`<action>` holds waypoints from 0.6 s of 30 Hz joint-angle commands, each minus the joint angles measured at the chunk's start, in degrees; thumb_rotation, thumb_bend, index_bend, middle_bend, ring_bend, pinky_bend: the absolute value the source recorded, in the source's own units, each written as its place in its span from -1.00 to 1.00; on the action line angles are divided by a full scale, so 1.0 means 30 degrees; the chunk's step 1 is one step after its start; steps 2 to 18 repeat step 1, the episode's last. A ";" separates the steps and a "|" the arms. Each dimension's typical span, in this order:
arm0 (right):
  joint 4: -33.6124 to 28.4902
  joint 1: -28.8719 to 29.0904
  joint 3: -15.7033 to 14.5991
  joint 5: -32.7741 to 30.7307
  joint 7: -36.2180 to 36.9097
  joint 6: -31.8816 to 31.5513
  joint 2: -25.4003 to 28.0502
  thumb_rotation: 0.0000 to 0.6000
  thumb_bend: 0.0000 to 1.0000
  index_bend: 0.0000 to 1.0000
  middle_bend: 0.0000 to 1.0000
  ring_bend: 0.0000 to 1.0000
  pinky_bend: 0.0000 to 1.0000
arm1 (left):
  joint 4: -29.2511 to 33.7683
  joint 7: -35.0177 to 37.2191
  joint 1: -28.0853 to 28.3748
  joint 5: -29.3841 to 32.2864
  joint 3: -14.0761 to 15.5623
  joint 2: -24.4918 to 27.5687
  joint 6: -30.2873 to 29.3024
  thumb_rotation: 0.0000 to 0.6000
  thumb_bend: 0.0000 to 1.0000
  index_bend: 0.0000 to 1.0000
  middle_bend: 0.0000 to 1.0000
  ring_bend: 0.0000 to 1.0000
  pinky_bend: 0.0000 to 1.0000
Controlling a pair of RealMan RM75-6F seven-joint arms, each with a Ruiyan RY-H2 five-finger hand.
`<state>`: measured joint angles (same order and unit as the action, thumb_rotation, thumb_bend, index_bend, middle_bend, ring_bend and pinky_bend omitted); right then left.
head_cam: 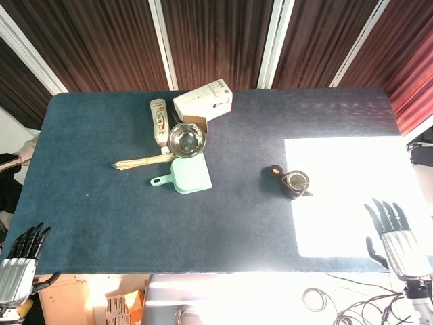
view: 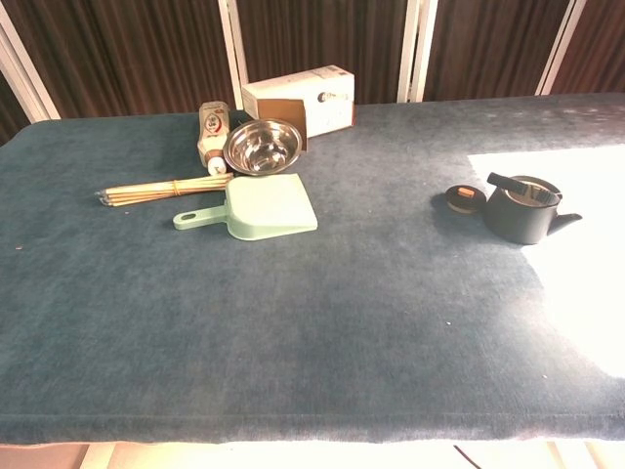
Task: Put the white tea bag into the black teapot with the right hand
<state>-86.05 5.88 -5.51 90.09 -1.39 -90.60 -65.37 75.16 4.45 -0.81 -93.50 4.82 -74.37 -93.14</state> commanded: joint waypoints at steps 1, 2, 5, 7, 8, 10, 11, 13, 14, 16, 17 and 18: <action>0.0108 -0.0017 0.0136 -0.0063 -0.0069 0.0342 0.0010 1.00 0.01 -1.00 -1.00 -1.00 -1.00 | -0.0036 -0.0145 -0.0050 -0.0189 0.0097 -0.0069 0.0026 1.00 -0.93 -1.00 -0.98 -1.00 -0.74; 0.0108 -0.0017 0.0136 -0.0063 -0.0069 0.0342 0.0010 1.00 0.01 -1.00 -1.00 -1.00 -1.00 | -0.0036 -0.0145 -0.0050 -0.0189 0.0097 -0.0069 0.0026 1.00 -0.93 -1.00 -0.98 -1.00 -0.74; 0.0108 -0.0017 0.0136 -0.0063 -0.0069 0.0342 0.0010 1.00 0.01 -1.00 -1.00 -1.00 -1.00 | -0.0036 -0.0145 -0.0050 -0.0189 0.0097 -0.0069 0.0026 1.00 -0.93 -1.00 -0.98 -1.00 -0.74; 0.0108 -0.0017 0.0136 -0.0063 -0.0069 0.0342 0.0010 1.00 0.01 -1.00 -1.00 -1.00 -1.00 | -0.0036 -0.0145 -0.0050 -0.0189 0.0097 -0.0069 0.0026 1.00 -0.93 -1.00 -0.98 -1.00 -0.74; 0.0108 -0.0017 0.0136 -0.0063 -0.0069 0.0342 0.0010 1.00 0.01 -1.00 -1.00 -1.00 -1.00 | -0.0036 -0.0145 -0.0050 -0.0189 0.0097 -0.0069 0.0026 1.00 -0.93 -1.00 -0.98 -1.00 -0.74; 0.0108 -0.0017 0.0136 -0.0063 -0.0069 0.0342 0.0010 1.00 0.01 -1.00 -1.00 -1.00 -1.00 | -0.0036 -0.0145 -0.0050 -0.0189 0.0097 -0.0069 0.0026 1.00 -0.93 -1.00 -0.98 -1.00 -0.74; 0.0108 -0.0017 0.0136 -0.0063 -0.0069 0.0342 0.0010 1.00 0.01 -1.00 -1.00 -1.00 -1.00 | -0.0036 -0.0145 -0.0050 -0.0189 0.0097 -0.0069 0.0026 1.00 -0.93 -1.00 -0.98 -1.00 -0.74; 0.0108 -0.0017 0.0136 -0.0063 -0.0069 0.0342 0.0010 1.00 0.01 -1.00 -1.00 -1.00 -1.00 | -0.0036 -0.0145 -0.0050 -0.0189 0.0097 -0.0069 0.0026 1.00 -0.93 -1.00 -0.98 -1.00 -0.74; 0.0108 -0.0017 0.0136 -0.0063 -0.0069 0.0342 0.0010 1.00 0.01 -1.00 -1.00 -1.00 -1.00 | -0.0036 -0.0145 -0.0050 -0.0189 0.0097 -0.0069 0.0026 1.00 -0.93 -1.00 -0.98 -1.00 -0.74; 0.0108 -0.0017 0.0136 -0.0063 -0.0069 0.0342 0.0010 1.00 0.01 -1.00 -1.00 -1.00 -1.00 | -0.0036 -0.0145 -0.0050 -0.0189 0.0097 -0.0069 0.0026 1.00 -0.93 -1.00 -0.98 -1.00 -0.74; 0.0108 -0.0017 0.0136 -0.0063 -0.0069 0.0342 0.0010 1.00 0.01 -1.00 -1.00 -1.00 -1.00 | -0.0036 -0.0145 -0.0050 -0.0189 0.0097 -0.0069 0.0026 1.00 -0.93 -1.00 -0.98 -1.00 -0.74; 0.0108 -0.0017 0.0136 -0.0063 -0.0069 0.0342 0.0010 1.00 0.01 -1.00 -1.00 -1.00 -1.00 | -0.0036 -0.0145 -0.0050 -0.0189 0.0097 -0.0069 0.0026 1.00 -0.93 -1.00 -0.98 -1.00 -0.74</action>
